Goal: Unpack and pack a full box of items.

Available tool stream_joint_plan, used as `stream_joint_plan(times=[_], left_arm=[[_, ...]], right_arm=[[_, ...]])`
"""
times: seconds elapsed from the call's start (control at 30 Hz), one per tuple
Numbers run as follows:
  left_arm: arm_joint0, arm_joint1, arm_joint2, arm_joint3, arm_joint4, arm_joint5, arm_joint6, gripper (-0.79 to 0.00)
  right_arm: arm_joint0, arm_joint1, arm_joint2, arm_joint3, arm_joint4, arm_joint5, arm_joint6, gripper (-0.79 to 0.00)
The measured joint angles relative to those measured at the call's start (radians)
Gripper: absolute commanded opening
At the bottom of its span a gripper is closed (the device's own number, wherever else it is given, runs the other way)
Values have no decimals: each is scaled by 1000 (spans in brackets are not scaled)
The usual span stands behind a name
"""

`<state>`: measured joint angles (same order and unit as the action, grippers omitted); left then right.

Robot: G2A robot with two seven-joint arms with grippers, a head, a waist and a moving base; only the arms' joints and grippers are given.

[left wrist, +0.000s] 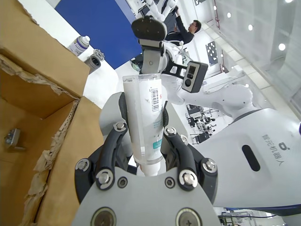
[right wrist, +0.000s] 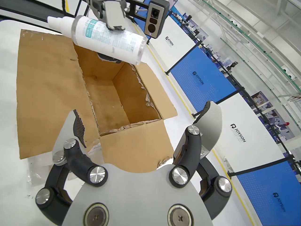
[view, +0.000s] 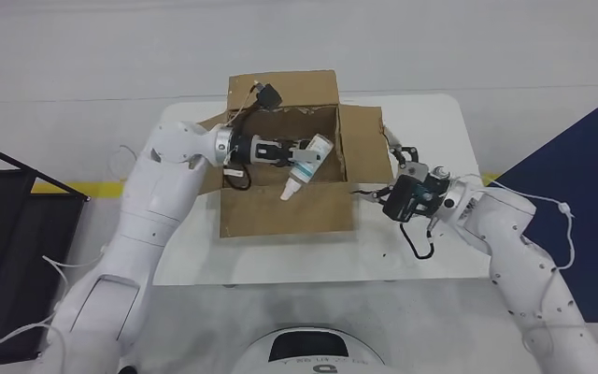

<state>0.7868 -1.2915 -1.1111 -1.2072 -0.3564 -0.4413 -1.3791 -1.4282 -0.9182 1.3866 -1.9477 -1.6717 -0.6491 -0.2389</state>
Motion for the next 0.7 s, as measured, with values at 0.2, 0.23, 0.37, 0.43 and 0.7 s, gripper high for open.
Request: stream_joint_plan(times=[0.2,0.23,0.37,0.43,0.7], left_arm=[[-46,-1,71,7,84,-45,45,-785],[-51,-2,79,12,83,-46,46,-785],[-52,-11,96,69,-61,7,-7,-785],[-65,-17,89,130,-217,72,-74,-785],[-133,-20,110,229,-300,155,-155,-785]], right_arm=[[45,-9,-45,10,39,-11,44,0],[51,-10,-52,9,37,-11,49,0],[62,-13,-70,-2,9,3,56,0],[58,-13,-74,-12,-14,15,48,0],[35,-11,-74,-41,-90,51,19,0]])
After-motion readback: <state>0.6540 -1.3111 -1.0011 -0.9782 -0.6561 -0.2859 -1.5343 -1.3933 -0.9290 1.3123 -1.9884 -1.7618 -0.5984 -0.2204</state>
